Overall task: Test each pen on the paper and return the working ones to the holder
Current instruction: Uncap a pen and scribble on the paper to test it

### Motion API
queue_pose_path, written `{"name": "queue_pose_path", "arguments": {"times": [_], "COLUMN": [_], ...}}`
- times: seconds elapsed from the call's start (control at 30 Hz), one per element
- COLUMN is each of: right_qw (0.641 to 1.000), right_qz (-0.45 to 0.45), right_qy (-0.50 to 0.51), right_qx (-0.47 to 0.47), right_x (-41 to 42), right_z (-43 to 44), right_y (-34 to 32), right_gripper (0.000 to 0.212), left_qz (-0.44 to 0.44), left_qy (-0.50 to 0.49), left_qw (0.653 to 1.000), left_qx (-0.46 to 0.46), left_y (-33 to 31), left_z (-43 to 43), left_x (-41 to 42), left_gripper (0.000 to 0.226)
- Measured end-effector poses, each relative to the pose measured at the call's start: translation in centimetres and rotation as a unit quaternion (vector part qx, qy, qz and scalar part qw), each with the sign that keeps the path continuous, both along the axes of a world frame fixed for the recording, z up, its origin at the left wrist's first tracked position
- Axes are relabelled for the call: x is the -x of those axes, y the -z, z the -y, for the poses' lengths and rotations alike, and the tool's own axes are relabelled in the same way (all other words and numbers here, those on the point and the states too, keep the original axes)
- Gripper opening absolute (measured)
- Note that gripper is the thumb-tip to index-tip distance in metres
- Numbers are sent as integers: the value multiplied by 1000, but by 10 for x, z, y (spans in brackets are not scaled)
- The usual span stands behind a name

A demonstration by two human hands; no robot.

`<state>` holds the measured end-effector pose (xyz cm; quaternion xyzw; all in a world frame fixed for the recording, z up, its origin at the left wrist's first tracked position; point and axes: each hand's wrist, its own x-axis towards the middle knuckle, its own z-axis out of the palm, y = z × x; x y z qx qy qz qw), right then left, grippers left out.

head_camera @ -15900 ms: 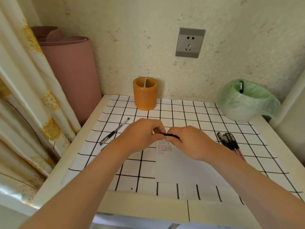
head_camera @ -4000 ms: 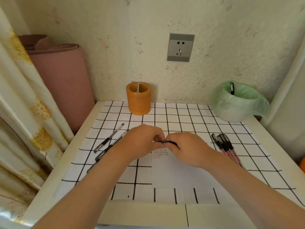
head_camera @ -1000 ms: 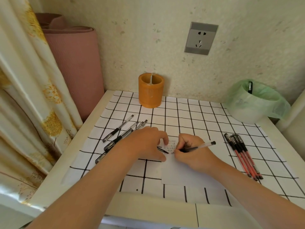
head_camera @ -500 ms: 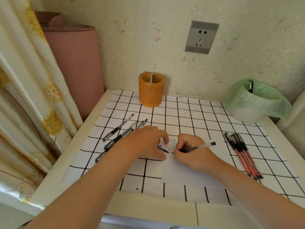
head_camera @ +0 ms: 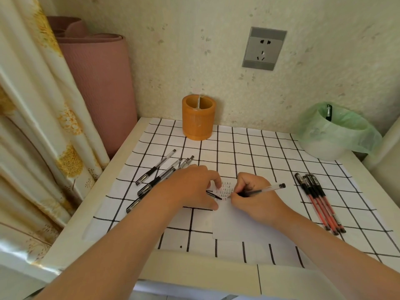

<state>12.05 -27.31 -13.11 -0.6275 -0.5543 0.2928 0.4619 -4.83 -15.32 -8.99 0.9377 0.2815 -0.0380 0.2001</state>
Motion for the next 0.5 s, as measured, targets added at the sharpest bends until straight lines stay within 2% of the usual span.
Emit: {"name": "queue_pose_path", "arguments": {"times": [0.5], "right_qw": [1000], "right_qz": [14], "right_qy": [-15], "right_qx": [10], "right_x": [2], "right_z": [1], "right_y": [-4], "right_gripper": [19], "left_qz": [0], "left_qy": [-1], "left_qw": [1000], "left_qx": [5], "left_y": [2], "left_z": [-2], "left_x": [0], "left_gripper": [53]}}
